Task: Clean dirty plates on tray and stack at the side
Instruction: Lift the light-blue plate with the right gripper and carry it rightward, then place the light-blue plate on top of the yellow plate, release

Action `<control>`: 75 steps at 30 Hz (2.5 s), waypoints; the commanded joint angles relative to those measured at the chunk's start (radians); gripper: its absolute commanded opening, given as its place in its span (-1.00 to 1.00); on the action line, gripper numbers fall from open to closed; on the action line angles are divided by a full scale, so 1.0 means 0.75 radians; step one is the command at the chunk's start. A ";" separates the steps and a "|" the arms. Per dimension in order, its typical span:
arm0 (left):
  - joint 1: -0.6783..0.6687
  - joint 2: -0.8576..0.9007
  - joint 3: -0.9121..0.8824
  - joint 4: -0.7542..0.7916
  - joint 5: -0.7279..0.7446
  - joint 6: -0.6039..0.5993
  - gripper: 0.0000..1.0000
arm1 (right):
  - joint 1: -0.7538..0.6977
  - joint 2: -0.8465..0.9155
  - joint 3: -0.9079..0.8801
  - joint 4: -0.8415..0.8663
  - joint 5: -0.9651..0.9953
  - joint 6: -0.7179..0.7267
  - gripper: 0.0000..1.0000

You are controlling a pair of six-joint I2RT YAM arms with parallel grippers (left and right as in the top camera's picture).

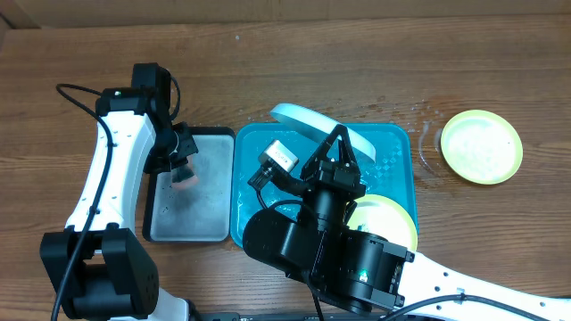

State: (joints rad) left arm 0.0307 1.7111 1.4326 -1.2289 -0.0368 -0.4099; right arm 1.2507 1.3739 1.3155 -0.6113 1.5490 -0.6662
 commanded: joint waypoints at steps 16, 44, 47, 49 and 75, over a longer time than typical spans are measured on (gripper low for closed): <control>0.003 -0.005 -0.009 0.005 0.006 0.028 -0.91 | -0.087 0.005 0.035 -0.179 -0.434 0.700 -0.92; -0.015 -0.005 -0.009 0.000 0.006 0.030 -0.91 | -0.546 0.190 0.038 -0.664 -0.699 1.375 -0.92; -0.015 -0.005 -0.009 0.001 0.006 0.030 -0.92 | -0.529 0.172 0.038 -0.565 -0.855 1.329 -0.92; -0.015 -0.005 -0.009 0.001 0.006 0.030 -0.92 | -0.538 0.177 0.037 -0.543 -0.844 1.315 -0.92; -0.016 -0.005 -0.009 0.001 0.006 0.040 -0.91 | -1.837 0.258 0.031 -0.588 -1.886 1.860 -0.92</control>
State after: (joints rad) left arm 0.0261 1.7111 1.4311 -1.2293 -0.0368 -0.4072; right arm -0.0132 1.5703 1.3220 -1.0466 0.1596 0.7216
